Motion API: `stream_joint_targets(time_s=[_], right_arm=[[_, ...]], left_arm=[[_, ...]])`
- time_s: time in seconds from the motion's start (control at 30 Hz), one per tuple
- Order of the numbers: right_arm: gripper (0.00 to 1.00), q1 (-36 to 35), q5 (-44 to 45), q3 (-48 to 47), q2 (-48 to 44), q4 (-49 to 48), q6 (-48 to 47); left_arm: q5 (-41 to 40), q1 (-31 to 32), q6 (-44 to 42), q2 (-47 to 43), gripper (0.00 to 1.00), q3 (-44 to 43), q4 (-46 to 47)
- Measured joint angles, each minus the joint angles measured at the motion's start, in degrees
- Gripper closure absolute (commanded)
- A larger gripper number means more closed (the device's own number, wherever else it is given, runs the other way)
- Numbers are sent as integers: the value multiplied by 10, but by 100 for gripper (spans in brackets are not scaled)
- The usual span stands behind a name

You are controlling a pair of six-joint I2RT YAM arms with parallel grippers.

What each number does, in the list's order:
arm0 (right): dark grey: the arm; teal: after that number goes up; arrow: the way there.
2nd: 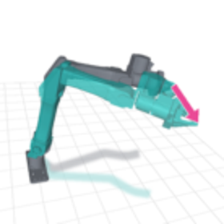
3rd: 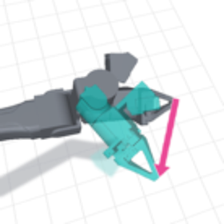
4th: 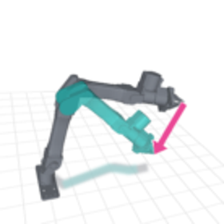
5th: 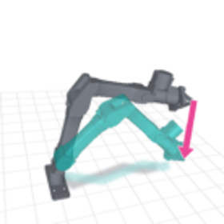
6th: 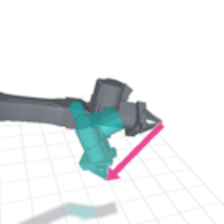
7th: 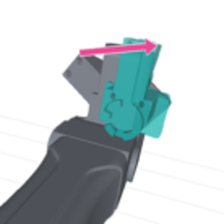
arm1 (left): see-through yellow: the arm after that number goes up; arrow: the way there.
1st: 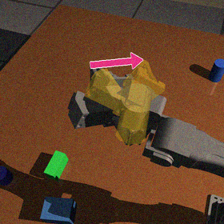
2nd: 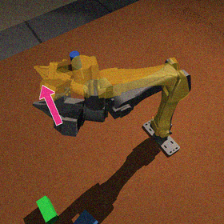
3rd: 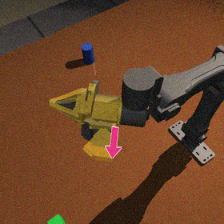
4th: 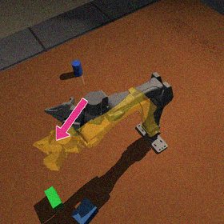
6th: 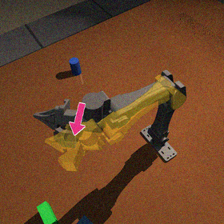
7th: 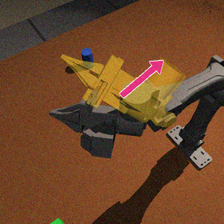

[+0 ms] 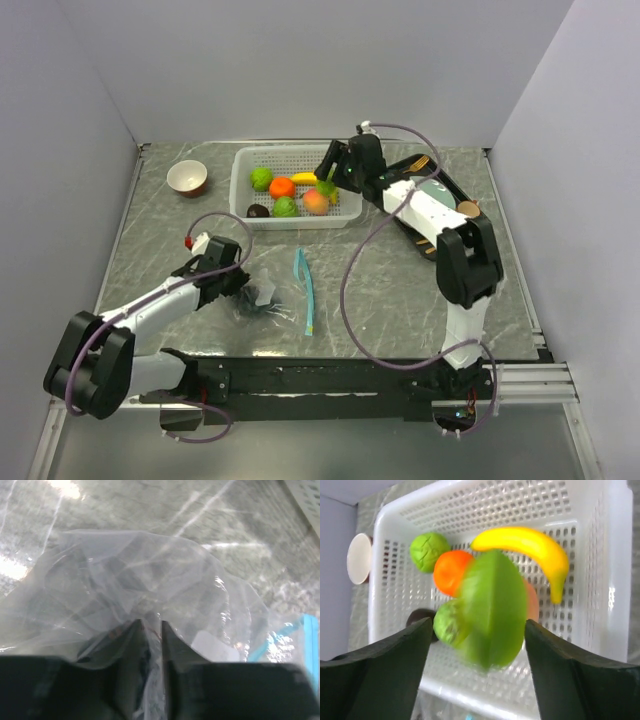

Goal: Open the zip-top bag and remove the fake food

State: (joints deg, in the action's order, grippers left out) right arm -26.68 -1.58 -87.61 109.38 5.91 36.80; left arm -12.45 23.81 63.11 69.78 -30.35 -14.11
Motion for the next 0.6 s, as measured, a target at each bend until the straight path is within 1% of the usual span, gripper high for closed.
stream_joint_targets(time_s=[0.03, 0.13, 0.2, 0.27, 0.3, 0.37, 0.4, 0.43, 0.5, 0.57, 0.6], right_arm=[[10, 1, -1, -20, 15, 10, -5], [10, 2, -9, -56, 37, 44, -23], [12, 0, -10, -57, 33, 60, -30], [18, 0, -10, -49, 22, 72, -32], [26, 0, -12, -35, 9, 74, -32], [37, -2, -19, 40, -47, 65, -24], [49, -3, -23, 73, -73, 66, -19], [53, -6, -30, 122, -109, 56, -8], [59, -17, -42, 205, -169, 41, 10], [59, -41, -61, 294, -218, 2, 36], [59, -52, -71, 322, -228, -9, 45]], left_arm=[[3, 0, -4, -3, 56, -5, -5], [6, 0, -14, -19, 45, -22, -22], [6, 0, -18, -34, 43, -30, -33], [3, 0, -20, -60, 46, -36, -51], [0, 0, -18, -77, 48, -37, -61], [-5, 0, -12, -109, 55, -37, -83], [-8, 0, -7, -123, 57, -36, -91], [-10, 0, -3, -143, 62, -34, -99], [-12, 0, 9, -177, 68, -26, -110], [-11, 0, 17, -198, 73, -13, -117], [-10, 0, 23, -203, 75, -7, -118]])
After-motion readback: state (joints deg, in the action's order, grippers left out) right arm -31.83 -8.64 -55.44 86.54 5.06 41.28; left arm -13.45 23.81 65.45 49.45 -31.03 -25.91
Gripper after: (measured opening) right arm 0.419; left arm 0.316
